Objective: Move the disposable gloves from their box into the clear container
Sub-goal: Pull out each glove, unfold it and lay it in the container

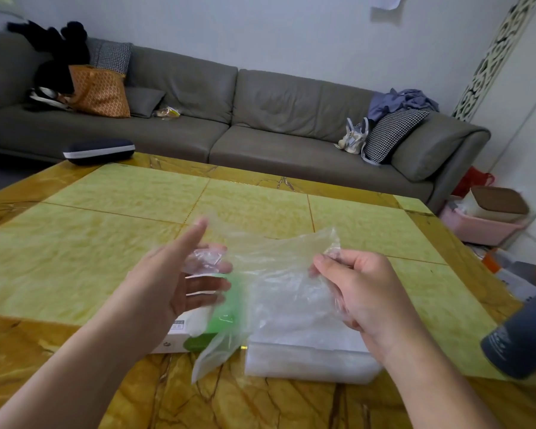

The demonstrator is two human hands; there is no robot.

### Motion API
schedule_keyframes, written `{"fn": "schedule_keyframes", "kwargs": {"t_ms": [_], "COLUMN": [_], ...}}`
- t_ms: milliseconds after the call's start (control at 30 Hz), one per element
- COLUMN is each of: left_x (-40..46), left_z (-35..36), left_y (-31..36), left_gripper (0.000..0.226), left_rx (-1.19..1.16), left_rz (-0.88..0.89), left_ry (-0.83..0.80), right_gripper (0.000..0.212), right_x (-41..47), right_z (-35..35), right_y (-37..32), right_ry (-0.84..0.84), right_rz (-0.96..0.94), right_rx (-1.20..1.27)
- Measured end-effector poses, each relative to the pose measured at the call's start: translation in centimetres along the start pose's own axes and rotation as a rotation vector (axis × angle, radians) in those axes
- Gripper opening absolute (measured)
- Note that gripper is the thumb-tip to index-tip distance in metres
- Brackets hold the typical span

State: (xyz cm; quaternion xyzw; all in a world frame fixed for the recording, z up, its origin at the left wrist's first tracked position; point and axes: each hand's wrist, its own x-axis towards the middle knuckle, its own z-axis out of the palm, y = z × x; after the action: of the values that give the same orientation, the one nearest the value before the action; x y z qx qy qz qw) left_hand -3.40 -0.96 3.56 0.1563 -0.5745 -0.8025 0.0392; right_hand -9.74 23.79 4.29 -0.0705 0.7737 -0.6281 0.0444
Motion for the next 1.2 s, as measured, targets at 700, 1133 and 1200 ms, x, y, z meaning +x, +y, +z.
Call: {"fn": "schedule_keyframes", "kwargs": {"t_ms": [700, 1133, 1200], "left_x": [-2.9, 3.6, 3.8], "left_z": [7.4, 11.0, 11.2], "left_y": [0.2, -6.3, -6.2], "left_gripper": [0.015, 0.037, 0.033], "left_rx": [0.944, 1.601, 1.650], "left_rz": [0.716, 0.023, -0.014], "left_ry": [-0.041, -0.437, -0.486], "right_gripper": [0.040, 0.037, 0.031], "right_x": [1.1, 1.2, 1.1], "right_z": [-3.0, -4.1, -4.0], "right_y": [1.9, 2.8, 2.5], "right_ry": [0.131, 0.123, 0.137], "right_rz": [0.007, 0.073, 0.079], "right_rx": [-0.468, -1.072, -1.122]}}
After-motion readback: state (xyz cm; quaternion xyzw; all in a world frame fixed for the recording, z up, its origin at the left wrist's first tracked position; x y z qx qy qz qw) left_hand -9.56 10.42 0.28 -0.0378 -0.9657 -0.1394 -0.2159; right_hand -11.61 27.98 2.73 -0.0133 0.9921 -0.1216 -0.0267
